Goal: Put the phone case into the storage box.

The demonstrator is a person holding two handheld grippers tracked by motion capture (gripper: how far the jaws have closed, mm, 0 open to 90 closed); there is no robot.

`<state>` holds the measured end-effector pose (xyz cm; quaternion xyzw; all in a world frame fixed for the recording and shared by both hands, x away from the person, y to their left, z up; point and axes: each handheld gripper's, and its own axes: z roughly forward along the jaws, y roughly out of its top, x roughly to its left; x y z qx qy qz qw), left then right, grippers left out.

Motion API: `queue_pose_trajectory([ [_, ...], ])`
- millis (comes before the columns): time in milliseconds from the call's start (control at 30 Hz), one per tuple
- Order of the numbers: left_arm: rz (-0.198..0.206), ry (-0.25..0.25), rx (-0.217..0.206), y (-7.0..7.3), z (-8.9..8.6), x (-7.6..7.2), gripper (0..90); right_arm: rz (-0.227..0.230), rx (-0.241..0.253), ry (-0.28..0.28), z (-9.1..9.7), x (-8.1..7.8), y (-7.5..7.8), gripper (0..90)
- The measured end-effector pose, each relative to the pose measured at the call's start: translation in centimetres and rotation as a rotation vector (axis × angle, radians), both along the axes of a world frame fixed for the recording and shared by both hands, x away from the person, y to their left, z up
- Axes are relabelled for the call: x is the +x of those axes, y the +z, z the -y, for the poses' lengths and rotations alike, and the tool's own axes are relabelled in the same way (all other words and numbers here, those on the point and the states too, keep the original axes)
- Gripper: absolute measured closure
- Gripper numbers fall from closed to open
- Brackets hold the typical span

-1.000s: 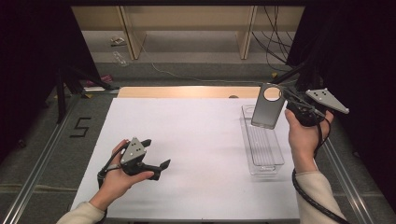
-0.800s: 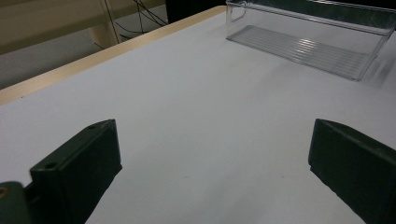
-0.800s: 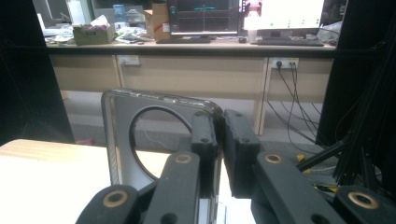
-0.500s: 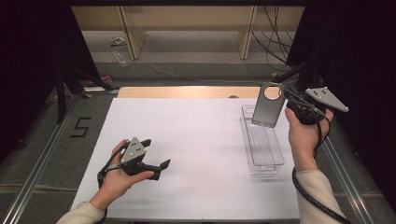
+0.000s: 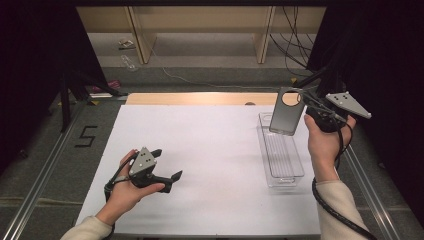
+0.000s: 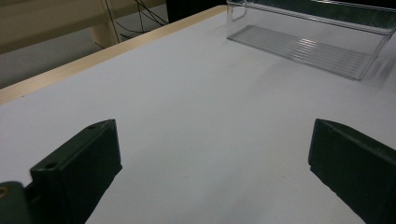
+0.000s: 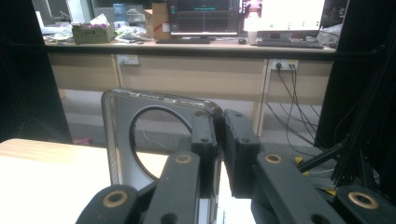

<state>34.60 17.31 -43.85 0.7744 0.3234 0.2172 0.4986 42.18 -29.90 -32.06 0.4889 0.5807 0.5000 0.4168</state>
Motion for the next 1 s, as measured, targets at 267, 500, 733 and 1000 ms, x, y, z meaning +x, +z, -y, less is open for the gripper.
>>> queue_pose_trajectory([
  [267, -0.003, 0.001, -0.002, 0.0, 0.0, 0.0, 1.9, 0.004, -0.004, 0.000, 0.0, 0.4, 0.0, 83.7],
  [500, -0.004, 0.001, -0.003, -0.1, 0.0, 0.0, 1.9, 0.003, -0.007, 0.002, -0.1, 0.7, 0.0, 83.7],
  [733, -0.007, 0.002, -0.006, -0.1, 0.0, 0.1, 1.9, 0.002, -0.011, 0.005, -0.3, 1.1, -0.2, 83.7],
  [1000, -0.009, 0.003, -0.010, -0.1, -0.1, 0.1, 1.9, -0.002, -0.019, 0.010, -0.5, 1.4, -0.3, 83.7],
])
